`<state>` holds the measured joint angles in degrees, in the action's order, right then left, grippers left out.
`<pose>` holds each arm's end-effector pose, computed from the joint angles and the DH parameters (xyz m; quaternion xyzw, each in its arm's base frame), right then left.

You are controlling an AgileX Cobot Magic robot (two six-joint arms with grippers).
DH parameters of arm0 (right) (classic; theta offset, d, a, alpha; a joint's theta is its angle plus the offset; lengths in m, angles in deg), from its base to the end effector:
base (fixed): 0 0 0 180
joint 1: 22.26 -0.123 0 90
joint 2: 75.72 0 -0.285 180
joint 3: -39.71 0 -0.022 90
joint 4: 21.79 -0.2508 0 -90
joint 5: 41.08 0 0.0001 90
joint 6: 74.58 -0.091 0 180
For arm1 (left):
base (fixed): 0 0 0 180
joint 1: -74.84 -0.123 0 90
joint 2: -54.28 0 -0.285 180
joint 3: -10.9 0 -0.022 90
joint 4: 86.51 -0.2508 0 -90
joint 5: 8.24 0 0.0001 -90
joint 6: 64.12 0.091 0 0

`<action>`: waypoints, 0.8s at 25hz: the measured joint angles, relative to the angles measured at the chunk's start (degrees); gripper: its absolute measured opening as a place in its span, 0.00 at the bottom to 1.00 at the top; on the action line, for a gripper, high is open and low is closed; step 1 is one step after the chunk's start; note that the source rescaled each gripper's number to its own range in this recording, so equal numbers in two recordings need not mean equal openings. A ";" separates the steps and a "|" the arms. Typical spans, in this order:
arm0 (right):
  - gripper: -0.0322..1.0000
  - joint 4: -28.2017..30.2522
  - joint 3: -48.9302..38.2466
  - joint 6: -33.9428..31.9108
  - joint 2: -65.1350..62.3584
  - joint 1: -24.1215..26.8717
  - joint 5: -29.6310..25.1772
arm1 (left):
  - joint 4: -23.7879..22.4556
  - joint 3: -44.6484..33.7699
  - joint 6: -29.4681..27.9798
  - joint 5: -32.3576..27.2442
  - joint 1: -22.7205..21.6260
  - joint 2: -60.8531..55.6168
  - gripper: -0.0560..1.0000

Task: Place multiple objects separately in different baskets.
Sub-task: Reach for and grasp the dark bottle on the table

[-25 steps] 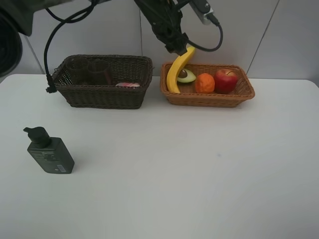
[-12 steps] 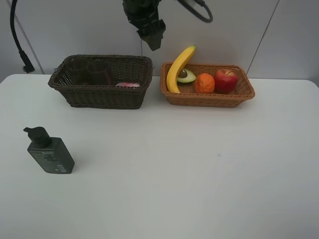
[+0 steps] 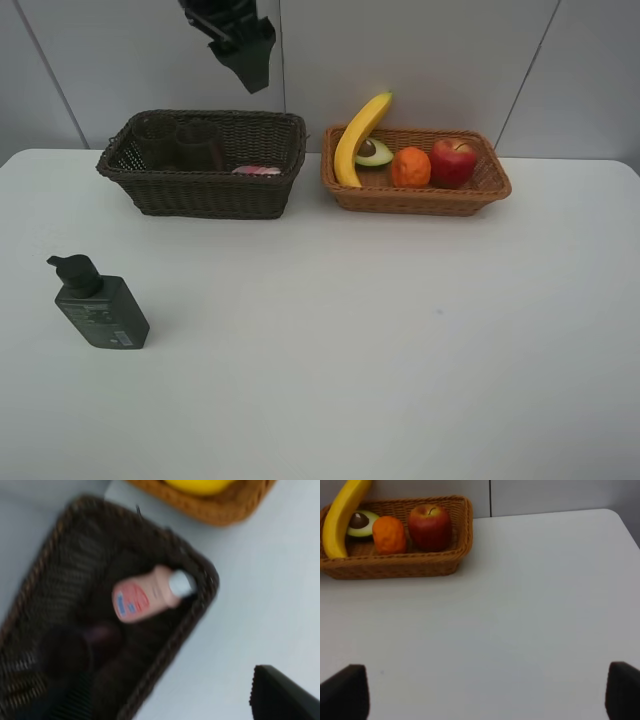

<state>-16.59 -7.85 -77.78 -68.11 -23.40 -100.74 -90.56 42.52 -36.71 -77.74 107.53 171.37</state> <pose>-0.0067 -0.0073 0.2840 0.0169 0.8416 -0.0249 0.5393 0.3537 -0.2199 0.3362 0.4928 0.8420 0.0250 0.2179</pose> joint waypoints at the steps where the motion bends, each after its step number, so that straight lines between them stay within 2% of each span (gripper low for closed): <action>1: 1.00 0.00 0.00 0.00 0.00 0.00 0.00 | 0.00 -2.51 -0.13 0.00 -0.27 -1.11 0.87; 7: 1.00 0.00 0.00 0.00 0.00 0.00 0.00 | 0.06 -15.12 -1.98 -0.06 -2.59 -9.52 0.87; 15: 1.00 0.00 0.00 0.00 0.00 0.00 0.00 | 0.12 -28.57 -2.58 -0.09 -2.78 -18.68 0.87; 20: 1.00 0.00 0.00 0.00 0.00 0.00 0.00 | -1.55 -35.55 1.60 -0.07 -2.78 -22.82 0.87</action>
<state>-16.59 -7.85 -77.78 -68.11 -23.40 -100.74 -92.11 6.97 -35.11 -77.81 104.76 148.55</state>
